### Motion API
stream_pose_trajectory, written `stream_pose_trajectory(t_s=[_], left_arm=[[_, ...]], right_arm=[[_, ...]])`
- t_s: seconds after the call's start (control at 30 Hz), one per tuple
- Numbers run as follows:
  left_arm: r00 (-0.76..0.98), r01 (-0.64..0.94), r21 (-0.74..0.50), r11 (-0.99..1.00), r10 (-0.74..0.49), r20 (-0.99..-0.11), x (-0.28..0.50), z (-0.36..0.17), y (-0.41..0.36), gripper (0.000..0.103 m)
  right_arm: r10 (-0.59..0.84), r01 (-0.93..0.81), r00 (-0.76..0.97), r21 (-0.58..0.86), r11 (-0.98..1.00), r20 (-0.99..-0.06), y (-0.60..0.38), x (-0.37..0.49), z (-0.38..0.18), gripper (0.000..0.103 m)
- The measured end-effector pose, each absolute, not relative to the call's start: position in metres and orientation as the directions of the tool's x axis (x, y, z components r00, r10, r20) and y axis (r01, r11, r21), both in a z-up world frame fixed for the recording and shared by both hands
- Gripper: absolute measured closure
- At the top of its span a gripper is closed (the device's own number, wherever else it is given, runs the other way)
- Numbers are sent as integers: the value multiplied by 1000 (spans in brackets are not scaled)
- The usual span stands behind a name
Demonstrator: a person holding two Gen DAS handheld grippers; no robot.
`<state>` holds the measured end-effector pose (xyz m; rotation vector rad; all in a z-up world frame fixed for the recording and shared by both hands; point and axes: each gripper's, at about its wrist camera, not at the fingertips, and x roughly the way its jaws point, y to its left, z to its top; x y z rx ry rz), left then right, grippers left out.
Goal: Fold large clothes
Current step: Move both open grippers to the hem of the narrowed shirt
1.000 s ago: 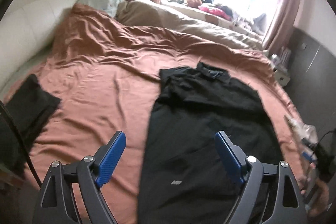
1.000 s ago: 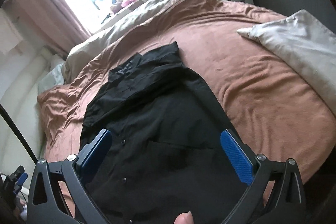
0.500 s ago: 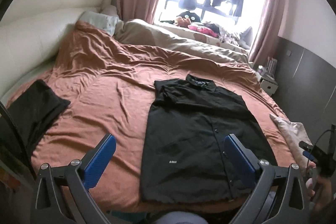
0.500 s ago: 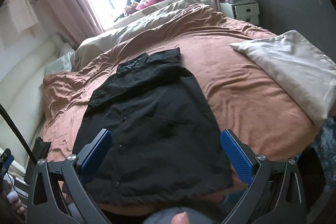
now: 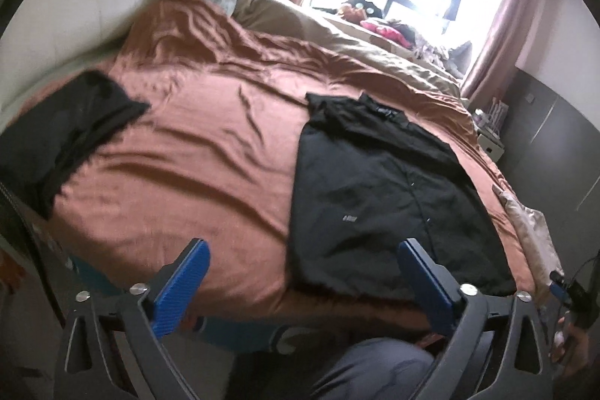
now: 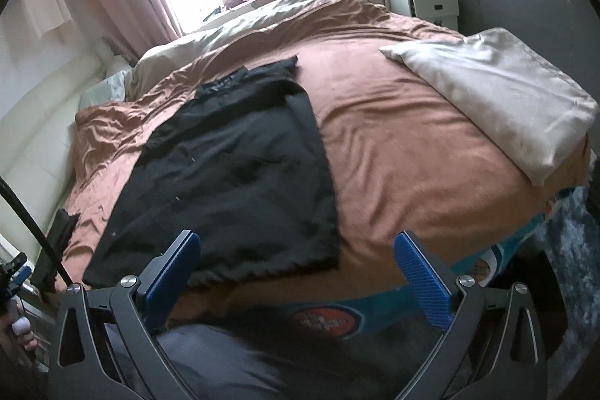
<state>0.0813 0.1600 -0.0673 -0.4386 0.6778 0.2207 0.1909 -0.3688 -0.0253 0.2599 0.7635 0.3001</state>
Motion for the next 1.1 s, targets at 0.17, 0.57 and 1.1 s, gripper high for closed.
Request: stream_pose_trajectory(t_s=[0.17, 0.57, 1.1], left_arm=[[729, -357, -377, 854, 2, -684, 80, -101, 177, 28], [693, -340, -479, 809, -129, -710, 126, -152, 184, 44], [649, -349, -622, 700, -299, -700, 179, -192, 187, 44]], right_arm=[[367, -171, 649, 342, 924, -666, -375, 191, -44, 15], [510, -136, 570, 538, 832, -644, -384, 229, -87, 42], [730, -89, 454, 790, 607, -510, -375, 287, -144, 59]])
